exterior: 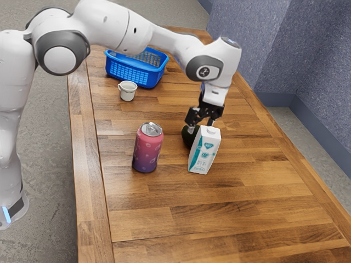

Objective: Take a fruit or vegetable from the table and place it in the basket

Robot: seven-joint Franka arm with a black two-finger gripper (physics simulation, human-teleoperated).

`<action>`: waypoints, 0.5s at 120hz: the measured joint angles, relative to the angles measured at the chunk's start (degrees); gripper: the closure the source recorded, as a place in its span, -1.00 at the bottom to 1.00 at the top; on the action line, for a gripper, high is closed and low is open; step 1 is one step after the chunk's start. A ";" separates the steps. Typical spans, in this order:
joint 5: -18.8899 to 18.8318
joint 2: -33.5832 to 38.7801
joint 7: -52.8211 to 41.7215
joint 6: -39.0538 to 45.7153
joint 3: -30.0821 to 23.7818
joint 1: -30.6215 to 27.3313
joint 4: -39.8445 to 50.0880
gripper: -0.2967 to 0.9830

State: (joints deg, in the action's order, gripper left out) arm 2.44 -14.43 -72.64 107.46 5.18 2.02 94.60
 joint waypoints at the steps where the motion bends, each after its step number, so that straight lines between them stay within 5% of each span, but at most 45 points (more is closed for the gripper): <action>1: 0.03 -0.03 -0.02 0.07 0.00 0.00 0.06 -0.54; 60: 0.62 -1.42 -0.77 2.59 0.00 -0.09 2.76 -0.54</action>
State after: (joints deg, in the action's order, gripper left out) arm 3.07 -15.85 -73.41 110.05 5.18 1.94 97.35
